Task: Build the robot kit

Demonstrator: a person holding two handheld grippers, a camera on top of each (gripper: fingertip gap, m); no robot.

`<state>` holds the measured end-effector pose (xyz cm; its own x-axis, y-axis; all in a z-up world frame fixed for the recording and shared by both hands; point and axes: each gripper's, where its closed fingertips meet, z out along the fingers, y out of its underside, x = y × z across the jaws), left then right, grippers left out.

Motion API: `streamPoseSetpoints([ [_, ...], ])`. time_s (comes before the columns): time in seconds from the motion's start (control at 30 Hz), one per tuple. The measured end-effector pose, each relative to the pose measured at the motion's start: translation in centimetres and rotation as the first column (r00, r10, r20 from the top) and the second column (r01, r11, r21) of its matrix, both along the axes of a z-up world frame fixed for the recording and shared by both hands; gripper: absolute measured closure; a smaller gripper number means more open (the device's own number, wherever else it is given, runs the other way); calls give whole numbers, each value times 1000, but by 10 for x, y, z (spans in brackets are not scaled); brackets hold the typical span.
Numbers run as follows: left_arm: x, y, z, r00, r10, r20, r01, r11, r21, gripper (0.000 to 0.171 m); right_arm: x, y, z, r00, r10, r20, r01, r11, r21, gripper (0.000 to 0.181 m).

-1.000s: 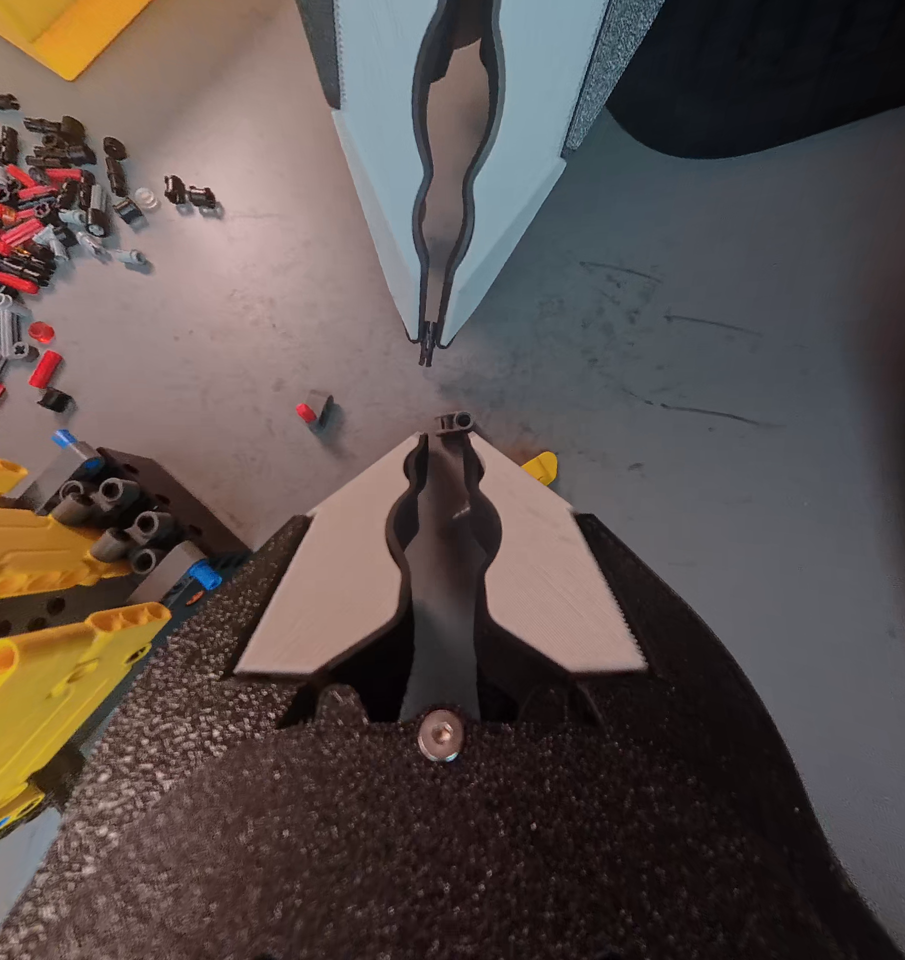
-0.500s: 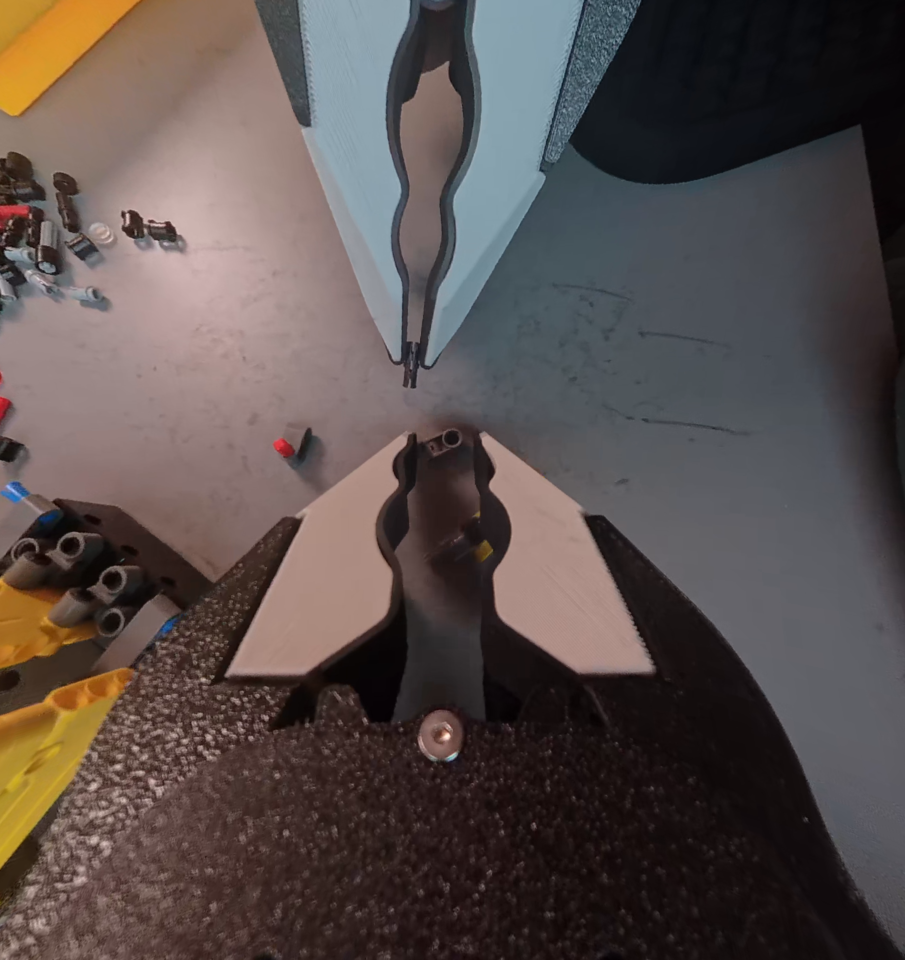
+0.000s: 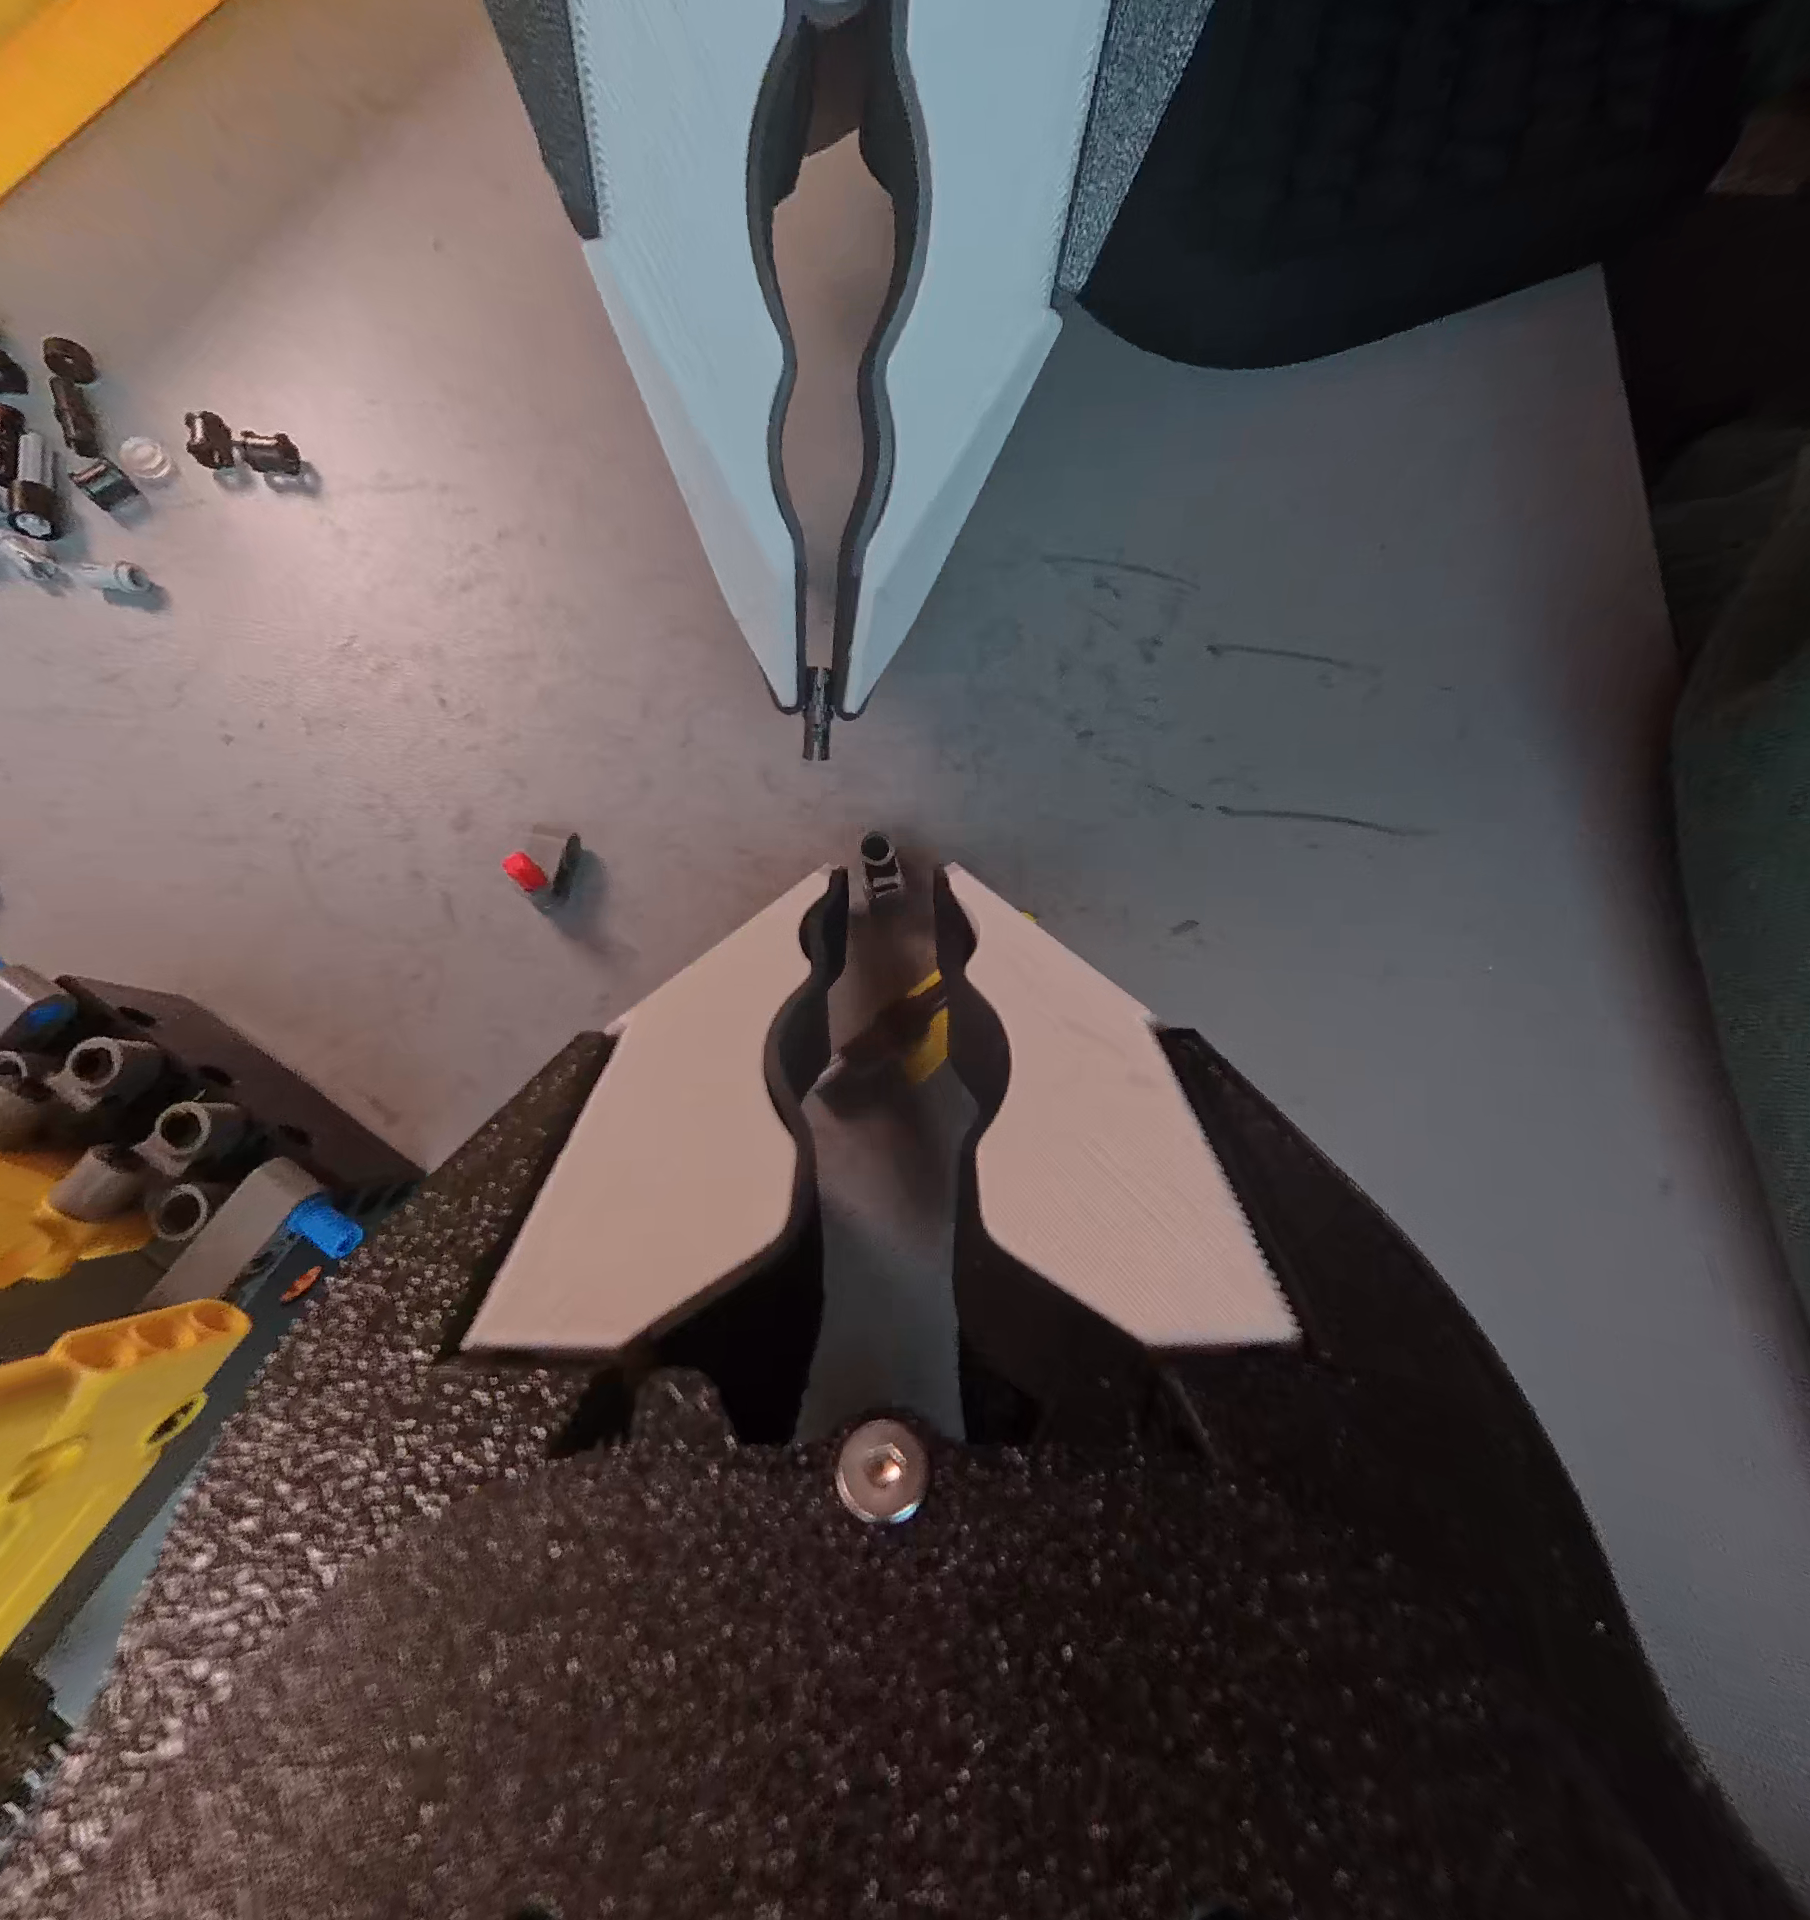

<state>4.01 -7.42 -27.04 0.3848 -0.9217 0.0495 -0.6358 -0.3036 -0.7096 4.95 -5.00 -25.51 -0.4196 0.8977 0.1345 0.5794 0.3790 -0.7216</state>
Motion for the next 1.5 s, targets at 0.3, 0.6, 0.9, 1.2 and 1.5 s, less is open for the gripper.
streamPoseSetpoints([
  [0.3,9,-1,-3,1000,3,-5,-2,1000,22,165,-2,-17,-1,995,61,74,-65,997,51,178],
  [0.6,15,-7,12,999,-23,38,19,996,90,160,3,-27,8,992,75,103,-85,991,99,178],
  [0.9,18,-12,27,991,-26,134,11,994,113,168,-3,-36,25,995,92,43,-95,992,80,178],
  [1.2,6,-6,12,998,22,53,-29,993,117,155,0,-25,7,963,82,258,-117,985,124,178],
  [1.5,6,-4,3,999,50,13,-51,992,119,156,1,-25,-7,919,98,382,-166,975,149,178],
])
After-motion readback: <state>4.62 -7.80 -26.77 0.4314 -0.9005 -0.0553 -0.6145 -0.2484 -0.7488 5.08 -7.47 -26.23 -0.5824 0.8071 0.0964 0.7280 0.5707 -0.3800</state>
